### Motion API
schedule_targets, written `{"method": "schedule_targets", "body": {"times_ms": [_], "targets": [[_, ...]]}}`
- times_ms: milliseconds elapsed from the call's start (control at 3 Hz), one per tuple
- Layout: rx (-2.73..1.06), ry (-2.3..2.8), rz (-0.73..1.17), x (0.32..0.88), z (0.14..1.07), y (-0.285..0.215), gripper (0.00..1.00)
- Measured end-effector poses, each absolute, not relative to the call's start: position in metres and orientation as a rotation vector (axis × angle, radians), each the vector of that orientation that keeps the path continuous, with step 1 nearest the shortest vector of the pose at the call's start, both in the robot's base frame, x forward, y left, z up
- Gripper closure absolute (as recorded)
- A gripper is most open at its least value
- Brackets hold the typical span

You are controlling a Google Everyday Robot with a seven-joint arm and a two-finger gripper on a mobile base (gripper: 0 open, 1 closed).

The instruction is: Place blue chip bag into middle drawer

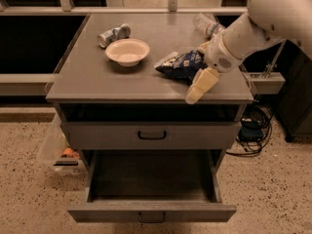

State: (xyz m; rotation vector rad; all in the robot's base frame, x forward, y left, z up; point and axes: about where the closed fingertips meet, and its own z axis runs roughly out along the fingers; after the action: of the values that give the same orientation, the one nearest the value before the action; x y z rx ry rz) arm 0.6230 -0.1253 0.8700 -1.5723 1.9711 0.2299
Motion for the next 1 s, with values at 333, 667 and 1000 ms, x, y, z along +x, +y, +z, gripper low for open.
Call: {"method": "schedule_targets", "body": {"times_ms": [333, 667, 1000], "targets": [[-1.599, 2.006, 0.241, 0.6266, 0.8379, -0.1164, 0.18], [-1.6, 2.007, 0.242, 0.6266, 0.8397, -0.1161, 0.41], [-1.6, 2.007, 0.242, 0.6267, 0.8399, -0.1161, 0.65]]}}
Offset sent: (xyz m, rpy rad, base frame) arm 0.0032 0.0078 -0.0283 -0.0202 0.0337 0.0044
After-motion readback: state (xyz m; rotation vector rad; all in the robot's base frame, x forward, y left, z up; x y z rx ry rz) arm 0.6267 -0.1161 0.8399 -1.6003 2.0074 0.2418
